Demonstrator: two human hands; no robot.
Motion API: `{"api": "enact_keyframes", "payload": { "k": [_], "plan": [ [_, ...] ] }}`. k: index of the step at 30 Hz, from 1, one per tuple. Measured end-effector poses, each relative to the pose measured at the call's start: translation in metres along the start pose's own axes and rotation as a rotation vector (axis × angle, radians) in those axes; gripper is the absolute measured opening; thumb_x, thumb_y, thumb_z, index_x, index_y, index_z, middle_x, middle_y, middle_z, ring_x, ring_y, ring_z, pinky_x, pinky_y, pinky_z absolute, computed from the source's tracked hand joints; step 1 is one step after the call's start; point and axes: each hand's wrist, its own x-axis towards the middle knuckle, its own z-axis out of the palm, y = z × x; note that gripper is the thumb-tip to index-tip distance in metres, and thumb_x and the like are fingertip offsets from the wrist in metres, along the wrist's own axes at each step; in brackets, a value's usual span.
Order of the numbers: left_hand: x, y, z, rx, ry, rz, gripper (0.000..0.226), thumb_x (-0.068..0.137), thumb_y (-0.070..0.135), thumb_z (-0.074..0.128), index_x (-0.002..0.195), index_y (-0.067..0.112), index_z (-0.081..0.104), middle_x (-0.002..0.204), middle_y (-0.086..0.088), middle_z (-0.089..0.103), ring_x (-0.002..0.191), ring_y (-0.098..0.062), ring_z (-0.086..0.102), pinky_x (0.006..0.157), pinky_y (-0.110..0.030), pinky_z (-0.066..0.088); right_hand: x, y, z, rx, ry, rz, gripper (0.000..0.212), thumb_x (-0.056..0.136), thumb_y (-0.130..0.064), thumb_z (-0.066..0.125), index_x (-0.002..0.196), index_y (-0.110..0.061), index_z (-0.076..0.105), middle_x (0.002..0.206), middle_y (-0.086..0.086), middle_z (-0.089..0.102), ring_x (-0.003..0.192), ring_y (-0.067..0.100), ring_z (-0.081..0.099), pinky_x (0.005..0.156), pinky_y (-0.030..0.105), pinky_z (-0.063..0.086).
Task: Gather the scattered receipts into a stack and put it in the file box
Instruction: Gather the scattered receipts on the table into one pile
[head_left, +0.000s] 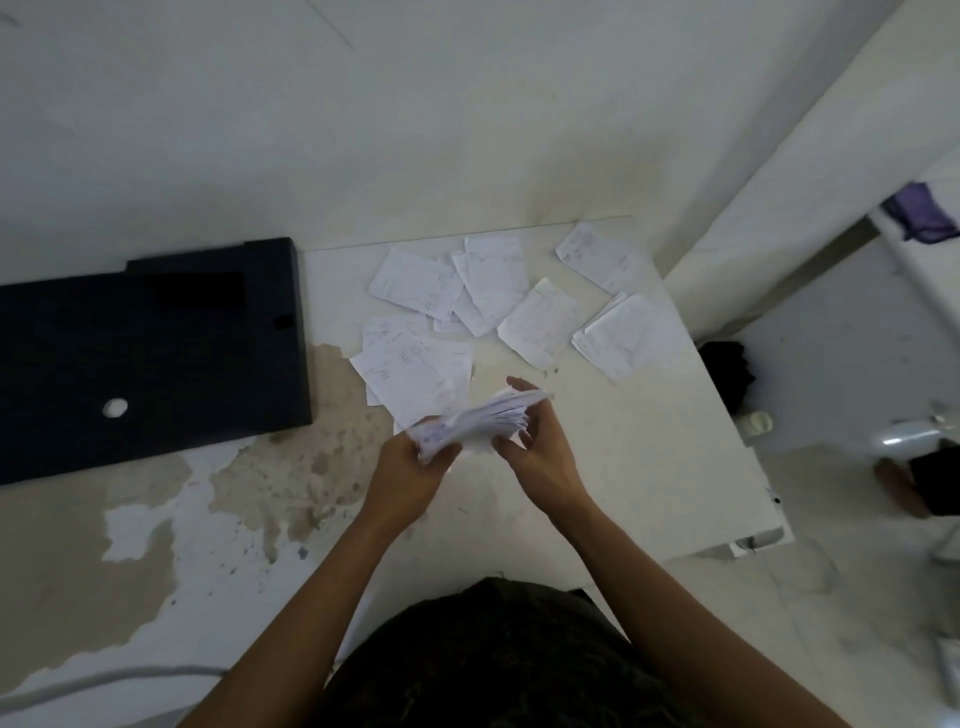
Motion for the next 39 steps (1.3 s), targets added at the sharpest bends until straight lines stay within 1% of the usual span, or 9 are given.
{"api": "enact_keyframes", "payload": {
  "k": [2, 5, 11, 14, 17, 23, 29, 35, 39],
  "plan": [
    [-0.004, 0.001, -0.006, 0.014, -0.083, 0.015, 0.035, 0.080, 0.035, 0.072, 0.114, 0.032, 0.064, 0.111, 0.004, 0.068, 0.090, 0.021, 0.059, 0.081, -0.010, 0.049, -0.005, 0.000, 0.002, 0.014, -0.029, 0.027, 0.062, 0.088, 0.002, 0.064, 0.139, -0.026, 0.041, 0.122, -0.019, 0.056, 0.112, -0.011, 0.056, 0.091, 0.008, 0.045],
    [-0.004, -0.005, -0.006, 0.015, -0.053, 0.086, 0.047, 0.081, -0.001, 0.072, 0.115, 0.028, 0.059, 0.106, 0.004, 0.068, 0.096, 0.008, 0.063, 0.078, -0.005, 0.047, -0.011, 0.000, 0.007, 0.010, -0.044, 0.088, 0.072, 0.086, -0.001, 0.066, 0.143, -0.032, 0.036, 0.131, -0.004, 0.055, 0.117, 0.007, 0.058, 0.083, 0.005, 0.047],
    [-0.001, -0.003, 0.003, -0.082, -0.006, -0.025, 0.020, 0.089, 0.021, 0.066, 0.084, 0.040, 0.062, 0.077, 0.018, 0.067, 0.070, 0.011, 0.061, 0.068, -0.015, 0.047, -0.007, -0.010, 0.019, 0.036, -0.078, 0.115, 0.074, 0.087, -0.006, 0.068, 0.145, -0.036, 0.034, 0.133, -0.016, 0.049, 0.116, 0.002, 0.051, 0.095, 0.021, 0.043],
    [0.008, 0.005, 0.003, -0.119, 0.067, -0.035, 0.013, 0.084, 0.029, 0.068, 0.078, 0.037, 0.059, 0.064, 0.021, 0.066, 0.065, 0.010, 0.062, 0.063, -0.015, 0.047, -0.005, -0.010, 0.017, 0.135, -0.033, 0.152, 0.071, 0.087, -0.007, 0.067, 0.146, -0.031, 0.036, 0.142, -0.007, 0.050, 0.126, 0.010, 0.051, 0.104, 0.031, 0.046],
    [0.013, 0.009, -0.002, -0.070, 0.115, 0.045, 0.010, 0.076, 0.044, 0.063, 0.072, 0.037, 0.056, 0.065, 0.020, 0.058, 0.062, 0.013, 0.060, 0.055, -0.004, 0.041, -0.003, -0.007, 0.016, 0.047, -0.105, 0.196, 0.069, 0.082, -0.009, 0.067, 0.144, -0.025, 0.040, 0.143, 0.001, 0.052, 0.132, 0.021, 0.050, 0.109, 0.045, 0.044],
    [0.011, -0.020, -0.005, -0.166, 0.019, -0.272, 0.014, 0.080, 0.028, 0.077, 0.081, 0.034, 0.064, 0.080, 0.018, 0.066, 0.075, -0.004, 0.067, 0.053, -0.012, 0.047, -0.004, 0.007, 0.020, -0.096, -0.273, 0.403, 0.072, 0.087, -0.013, 0.066, 0.149, -0.020, 0.031, 0.151, 0.004, 0.044, 0.129, 0.027, 0.049, 0.102, 0.038, 0.046],
    [0.018, 0.002, -0.013, -0.373, -0.029, -0.373, 0.018, 0.077, 0.036, 0.079, 0.092, 0.030, 0.071, 0.084, 0.013, 0.076, 0.071, -0.006, 0.072, 0.047, -0.023, 0.054, 0.002, 0.002, 0.017, -0.036, -0.144, 0.438, 0.057, 0.091, -0.041, 0.063, 0.142, -0.023, 0.042, 0.128, 0.004, 0.060, 0.111, 0.024, 0.062, 0.099, 0.042, 0.051],
    [0.023, 0.017, -0.012, -0.598, 0.090, -0.456, 0.024, 0.087, 0.028, 0.068, 0.107, 0.015, 0.070, 0.102, -0.008, 0.074, 0.091, -0.028, 0.071, 0.074, -0.040, 0.059, -0.005, -0.003, 0.029, -0.020, -0.307, 0.423, 0.042, 0.098, -0.037, 0.054, 0.134, -0.016, 0.044, 0.128, 0.005, 0.058, 0.113, 0.023, 0.059, 0.089, 0.038, 0.056],
    [0.016, 0.018, -0.014, -0.815, -0.113, -0.600, 0.043, 0.094, 0.044, 0.054, 0.125, 0.015, 0.062, 0.118, -0.014, 0.070, 0.109, -0.034, 0.065, 0.092, -0.051, 0.053, -0.001, -0.004, 0.026, 0.047, -0.215, 0.447, 0.027, 0.098, -0.023, 0.051, 0.125, -0.019, 0.049, 0.123, 0.010, 0.059, 0.100, 0.023, 0.062, 0.060, 0.028, 0.058]
  ]
}}
